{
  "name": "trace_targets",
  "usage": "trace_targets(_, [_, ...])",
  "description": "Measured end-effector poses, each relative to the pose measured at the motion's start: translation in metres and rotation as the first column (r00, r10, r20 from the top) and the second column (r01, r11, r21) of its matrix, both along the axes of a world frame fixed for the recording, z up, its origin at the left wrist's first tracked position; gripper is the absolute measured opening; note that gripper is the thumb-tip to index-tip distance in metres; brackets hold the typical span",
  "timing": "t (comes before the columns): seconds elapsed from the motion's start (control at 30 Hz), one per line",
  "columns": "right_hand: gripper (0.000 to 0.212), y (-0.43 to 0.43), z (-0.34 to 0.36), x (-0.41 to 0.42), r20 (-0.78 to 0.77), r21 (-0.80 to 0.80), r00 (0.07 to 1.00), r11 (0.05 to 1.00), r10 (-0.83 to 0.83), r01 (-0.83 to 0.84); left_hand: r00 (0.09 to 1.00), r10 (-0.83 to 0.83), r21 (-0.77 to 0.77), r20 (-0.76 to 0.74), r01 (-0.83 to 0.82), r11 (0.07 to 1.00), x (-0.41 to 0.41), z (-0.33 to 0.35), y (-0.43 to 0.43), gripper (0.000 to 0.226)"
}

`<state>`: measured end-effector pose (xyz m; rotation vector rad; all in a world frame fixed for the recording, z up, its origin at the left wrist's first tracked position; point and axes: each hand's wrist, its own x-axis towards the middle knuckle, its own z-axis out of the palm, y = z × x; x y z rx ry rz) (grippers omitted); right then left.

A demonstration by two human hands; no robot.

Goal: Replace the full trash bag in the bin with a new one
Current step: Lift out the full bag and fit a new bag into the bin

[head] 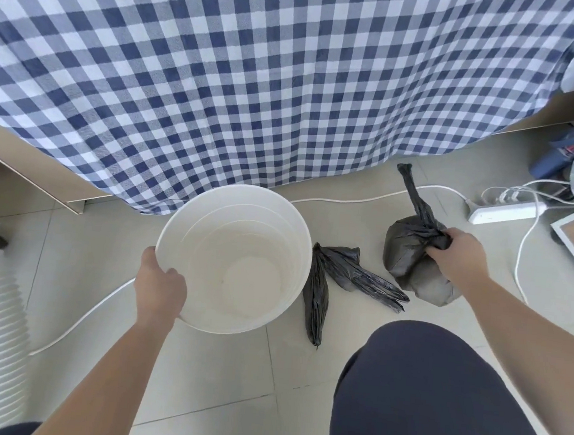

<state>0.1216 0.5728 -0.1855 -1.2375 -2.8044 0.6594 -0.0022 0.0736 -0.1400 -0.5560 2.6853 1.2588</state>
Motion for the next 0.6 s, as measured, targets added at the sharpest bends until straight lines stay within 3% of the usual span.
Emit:
trace_targets(0.23, [0.050, -0.006, -0.007, 0.004, 0.099, -0.041, 0.993, 0.998, 0.058, -0.054, 1.000, 0.003, -0.014, -0.016, -0.003, 1.000, 0.001, 0.000, 0.003, 0.031])
trace_targets(0.6, [0.033, -0.044, 0.005, -0.008, 0.171, -0.175, 0.944, 0.952, 0.282, -0.253, 1.000, 0.011, 0.009, -0.005, -0.011, 1.000, 0.003, 0.006, 0.006, 0.032])
